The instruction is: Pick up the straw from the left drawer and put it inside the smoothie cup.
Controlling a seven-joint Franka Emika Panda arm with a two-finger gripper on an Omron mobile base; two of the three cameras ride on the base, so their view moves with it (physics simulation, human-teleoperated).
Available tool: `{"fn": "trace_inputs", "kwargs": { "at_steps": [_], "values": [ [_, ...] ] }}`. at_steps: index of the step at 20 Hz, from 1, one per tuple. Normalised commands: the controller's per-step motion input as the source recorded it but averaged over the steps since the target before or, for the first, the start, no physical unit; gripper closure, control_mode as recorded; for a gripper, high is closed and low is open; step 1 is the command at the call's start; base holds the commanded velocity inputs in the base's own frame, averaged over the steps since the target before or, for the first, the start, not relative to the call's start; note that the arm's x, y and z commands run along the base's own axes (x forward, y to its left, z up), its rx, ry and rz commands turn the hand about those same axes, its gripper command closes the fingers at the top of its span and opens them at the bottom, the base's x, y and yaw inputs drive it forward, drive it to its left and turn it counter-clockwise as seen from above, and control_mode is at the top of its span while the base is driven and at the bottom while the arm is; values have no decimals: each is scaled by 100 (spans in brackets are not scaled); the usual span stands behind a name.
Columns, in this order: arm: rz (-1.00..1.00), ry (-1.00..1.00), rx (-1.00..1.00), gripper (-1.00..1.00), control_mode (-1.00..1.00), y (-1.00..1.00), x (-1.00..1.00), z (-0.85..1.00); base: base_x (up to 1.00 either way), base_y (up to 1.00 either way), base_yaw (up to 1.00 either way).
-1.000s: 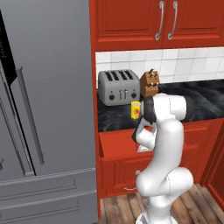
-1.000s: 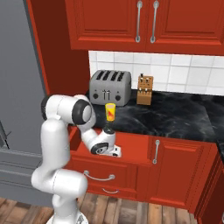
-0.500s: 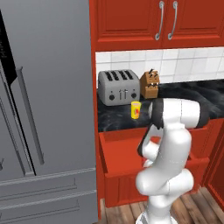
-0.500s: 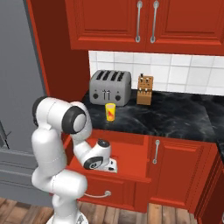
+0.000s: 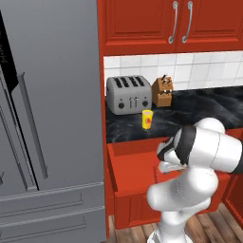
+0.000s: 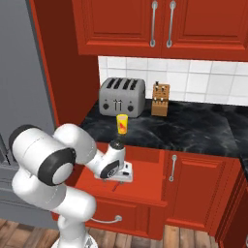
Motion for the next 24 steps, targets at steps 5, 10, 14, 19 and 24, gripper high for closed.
{"fn": "trace_inputs", "kwargs": {
  "at_steps": [5,10,14,19,24],
  "values": [
    [0,1,0,-100,-100,10,42,12,0,0,0],
    [0,3,0,-100,-100,1,42,-5,0,0,0],
    [0,0,0,-100,-100,0,23,-33,0,0,0],
    [-2,0,0,-100,-100,0,13,-50,0,0,0],
    [-1,0,0,-100,-100,0,21,-37,0,0,0]
  ]
}}
